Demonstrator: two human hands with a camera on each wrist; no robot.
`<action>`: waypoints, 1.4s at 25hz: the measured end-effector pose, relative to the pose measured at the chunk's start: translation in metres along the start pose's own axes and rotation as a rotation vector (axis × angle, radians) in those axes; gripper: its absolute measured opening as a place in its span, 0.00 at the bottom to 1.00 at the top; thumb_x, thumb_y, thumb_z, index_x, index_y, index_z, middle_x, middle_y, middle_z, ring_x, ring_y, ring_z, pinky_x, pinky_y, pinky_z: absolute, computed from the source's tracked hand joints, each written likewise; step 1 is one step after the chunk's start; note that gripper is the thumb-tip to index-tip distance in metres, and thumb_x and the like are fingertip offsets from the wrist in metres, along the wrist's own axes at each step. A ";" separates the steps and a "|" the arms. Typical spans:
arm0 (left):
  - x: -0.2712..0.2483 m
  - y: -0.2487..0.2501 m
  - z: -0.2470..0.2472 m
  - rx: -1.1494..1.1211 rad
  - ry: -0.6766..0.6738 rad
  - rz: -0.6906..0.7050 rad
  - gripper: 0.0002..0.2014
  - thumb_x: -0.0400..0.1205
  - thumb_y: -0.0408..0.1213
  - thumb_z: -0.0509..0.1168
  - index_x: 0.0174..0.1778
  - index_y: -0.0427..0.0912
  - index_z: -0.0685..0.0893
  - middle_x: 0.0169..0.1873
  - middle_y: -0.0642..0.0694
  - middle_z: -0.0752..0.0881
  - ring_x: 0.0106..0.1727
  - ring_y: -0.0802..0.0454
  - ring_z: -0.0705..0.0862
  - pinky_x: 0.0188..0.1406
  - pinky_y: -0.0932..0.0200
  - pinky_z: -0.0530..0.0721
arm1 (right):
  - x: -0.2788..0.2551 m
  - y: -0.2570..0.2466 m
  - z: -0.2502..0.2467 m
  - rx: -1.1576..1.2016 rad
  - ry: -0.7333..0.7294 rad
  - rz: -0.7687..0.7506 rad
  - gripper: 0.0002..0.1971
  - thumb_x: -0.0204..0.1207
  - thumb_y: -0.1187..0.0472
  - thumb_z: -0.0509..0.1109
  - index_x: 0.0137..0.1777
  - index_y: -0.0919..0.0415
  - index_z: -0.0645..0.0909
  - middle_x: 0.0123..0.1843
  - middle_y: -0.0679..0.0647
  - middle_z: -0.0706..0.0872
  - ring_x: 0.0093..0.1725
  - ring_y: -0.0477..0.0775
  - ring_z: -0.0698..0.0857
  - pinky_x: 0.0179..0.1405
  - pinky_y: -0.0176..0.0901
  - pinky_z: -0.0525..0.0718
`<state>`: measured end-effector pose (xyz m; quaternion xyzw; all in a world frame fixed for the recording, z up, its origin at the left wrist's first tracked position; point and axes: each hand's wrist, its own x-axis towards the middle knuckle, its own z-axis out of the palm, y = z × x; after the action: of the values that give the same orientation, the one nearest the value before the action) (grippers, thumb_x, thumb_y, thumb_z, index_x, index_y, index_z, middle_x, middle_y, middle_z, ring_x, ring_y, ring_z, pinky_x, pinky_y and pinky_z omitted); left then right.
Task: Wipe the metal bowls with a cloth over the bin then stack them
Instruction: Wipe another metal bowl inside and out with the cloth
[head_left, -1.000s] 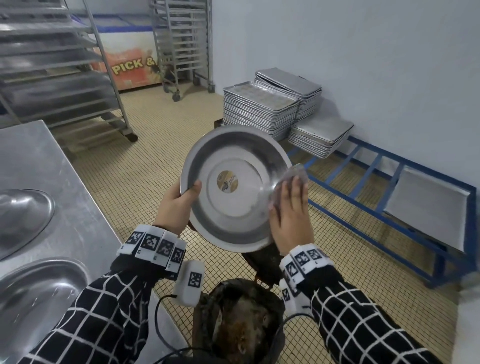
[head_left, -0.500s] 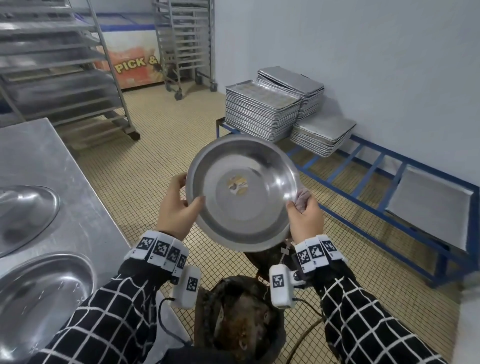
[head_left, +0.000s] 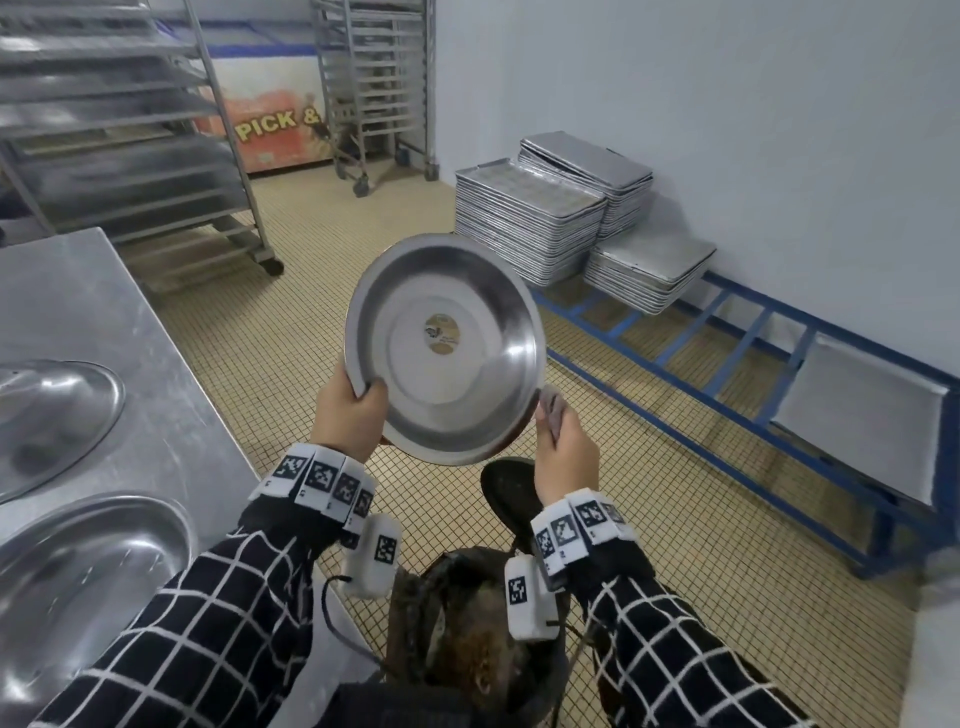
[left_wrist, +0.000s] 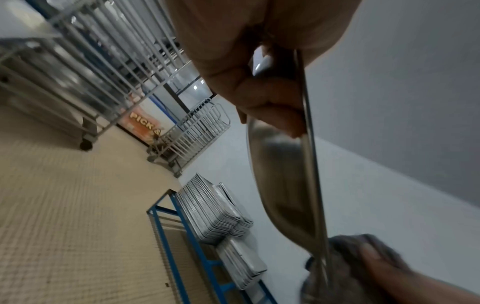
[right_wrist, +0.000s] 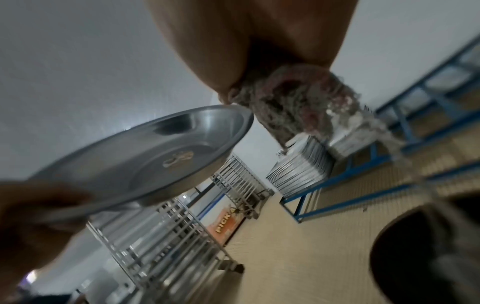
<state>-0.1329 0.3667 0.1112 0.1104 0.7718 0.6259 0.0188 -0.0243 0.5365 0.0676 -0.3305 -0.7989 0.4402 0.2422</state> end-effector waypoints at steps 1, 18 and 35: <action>0.002 -0.002 -0.001 0.048 0.006 0.007 0.07 0.83 0.29 0.58 0.54 0.42 0.75 0.33 0.49 0.78 0.30 0.52 0.76 0.20 0.64 0.78 | -0.003 -0.002 0.004 -0.029 -0.008 -0.033 0.14 0.84 0.53 0.60 0.62 0.59 0.78 0.49 0.46 0.84 0.54 0.48 0.86 0.46 0.32 0.79; 0.010 0.002 -0.003 0.107 -0.076 0.029 0.06 0.86 0.40 0.61 0.47 0.44 0.81 0.38 0.50 0.85 0.37 0.55 0.83 0.31 0.64 0.78 | -0.033 0.002 0.033 -0.406 -0.599 -0.532 0.32 0.84 0.40 0.34 0.81 0.50 0.63 0.81 0.47 0.66 0.82 0.43 0.60 0.82 0.49 0.57; -0.004 -0.015 0.006 0.065 -0.334 -0.199 0.04 0.82 0.31 0.64 0.48 0.36 0.84 0.43 0.31 0.89 0.44 0.31 0.88 0.49 0.36 0.87 | 0.073 0.039 -0.041 -0.310 -0.224 -0.362 0.25 0.85 0.57 0.57 0.82 0.56 0.60 0.73 0.53 0.74 0.67 0.49 0.77 0.61 0.37 0.75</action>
<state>-0.1305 0.3686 0.0949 0.1362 0.7847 0.5690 0.2047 -0.0330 0.6283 0.0612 -0.1646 -0.9249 0.2959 0.1732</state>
